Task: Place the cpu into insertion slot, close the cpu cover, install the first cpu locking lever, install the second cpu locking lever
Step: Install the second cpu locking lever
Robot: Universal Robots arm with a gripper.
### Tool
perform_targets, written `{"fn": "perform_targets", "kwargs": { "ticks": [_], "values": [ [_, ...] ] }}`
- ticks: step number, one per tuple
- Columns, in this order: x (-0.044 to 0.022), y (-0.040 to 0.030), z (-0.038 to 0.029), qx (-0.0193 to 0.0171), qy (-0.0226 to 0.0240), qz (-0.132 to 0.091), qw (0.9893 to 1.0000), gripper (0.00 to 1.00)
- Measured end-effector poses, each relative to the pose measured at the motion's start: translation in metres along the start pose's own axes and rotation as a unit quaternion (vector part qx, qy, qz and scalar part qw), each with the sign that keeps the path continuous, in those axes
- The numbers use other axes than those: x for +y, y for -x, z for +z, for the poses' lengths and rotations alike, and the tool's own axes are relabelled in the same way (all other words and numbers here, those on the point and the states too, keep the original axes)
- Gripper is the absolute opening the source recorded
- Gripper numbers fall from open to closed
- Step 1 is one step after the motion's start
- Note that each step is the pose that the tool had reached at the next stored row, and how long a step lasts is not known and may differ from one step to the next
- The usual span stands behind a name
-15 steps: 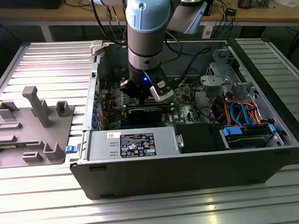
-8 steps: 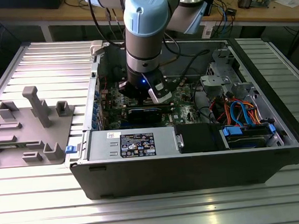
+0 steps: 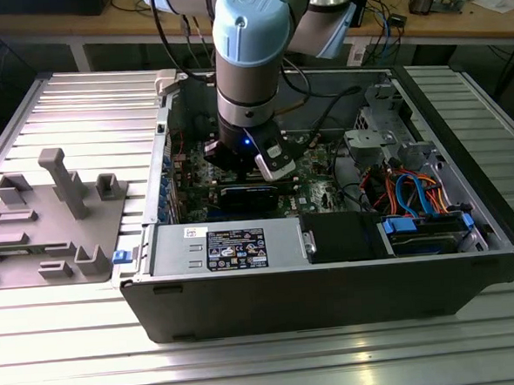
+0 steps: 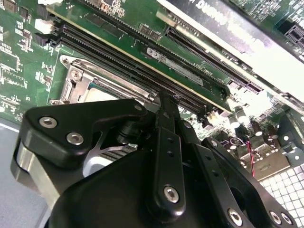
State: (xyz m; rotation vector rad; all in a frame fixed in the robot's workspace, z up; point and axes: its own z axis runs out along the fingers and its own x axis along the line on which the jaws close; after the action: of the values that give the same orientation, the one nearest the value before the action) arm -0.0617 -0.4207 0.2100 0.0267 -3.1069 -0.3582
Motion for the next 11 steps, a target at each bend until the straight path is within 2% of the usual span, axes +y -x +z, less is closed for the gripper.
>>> {"fn": "perform_targets", "kwargs": {
  "ticks": [2,7,9,11],
  "values": [
    [-0.0008,-0.0001,0.0026,-0.0001,0.0072,0.0,1.0,0.11],
    [-0.0012,-0.0023,0.004,-0.0003,0.0159,0.0,0.9999,0.11],
    [-0.0018,-0.0031,0.0063,-0.0004,0.0207,0.0,0.9998,0.11],
    [-0.0022,-0.0037,0.0078,-0.0004,0.0235,0.0,0.9997,0.11]
  ]
}}
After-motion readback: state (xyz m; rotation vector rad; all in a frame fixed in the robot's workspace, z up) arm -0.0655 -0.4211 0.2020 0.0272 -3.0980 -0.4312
